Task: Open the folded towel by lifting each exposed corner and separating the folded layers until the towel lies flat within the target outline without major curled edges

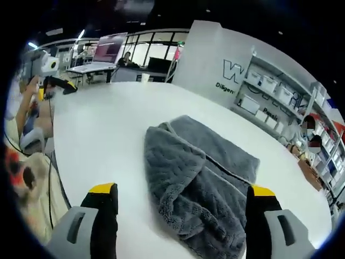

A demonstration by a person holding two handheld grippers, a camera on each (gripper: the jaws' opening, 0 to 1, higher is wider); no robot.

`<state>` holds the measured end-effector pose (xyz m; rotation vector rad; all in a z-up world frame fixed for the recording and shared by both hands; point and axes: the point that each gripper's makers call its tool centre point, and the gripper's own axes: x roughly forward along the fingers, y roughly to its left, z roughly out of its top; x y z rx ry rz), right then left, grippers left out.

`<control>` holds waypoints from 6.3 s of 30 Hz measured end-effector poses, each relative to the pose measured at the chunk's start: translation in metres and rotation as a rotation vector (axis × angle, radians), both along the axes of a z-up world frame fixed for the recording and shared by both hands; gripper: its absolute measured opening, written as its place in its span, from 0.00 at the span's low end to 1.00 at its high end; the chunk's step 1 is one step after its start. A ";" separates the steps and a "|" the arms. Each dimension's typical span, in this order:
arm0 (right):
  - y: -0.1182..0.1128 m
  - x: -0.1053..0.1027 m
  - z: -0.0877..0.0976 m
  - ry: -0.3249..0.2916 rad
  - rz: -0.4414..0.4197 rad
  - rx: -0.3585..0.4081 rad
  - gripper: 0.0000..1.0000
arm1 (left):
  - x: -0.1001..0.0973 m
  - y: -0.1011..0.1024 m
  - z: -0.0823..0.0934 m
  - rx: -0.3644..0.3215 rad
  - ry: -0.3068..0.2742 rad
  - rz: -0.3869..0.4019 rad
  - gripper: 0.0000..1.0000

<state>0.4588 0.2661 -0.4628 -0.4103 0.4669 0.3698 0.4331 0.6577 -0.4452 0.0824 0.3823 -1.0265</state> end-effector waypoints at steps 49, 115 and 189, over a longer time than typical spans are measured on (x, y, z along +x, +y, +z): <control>0.065 -0.029 0.047 -0.095 0.189 0.052 0.99 | 0.216 -0.234 0.025 0.130 0.004 0.007 0.89; 0.057 -0.019 0.035 -0.062 0.185 0.056 0.98 | 0.352 -0.210 -0.075 0.114 0.143 0.299 0.01; 0.090 -0.006 -0.009 0.061 0.232 0.029 0.94 | 0.167 0.014 -0.068 0.183 0.010 0.307 0.01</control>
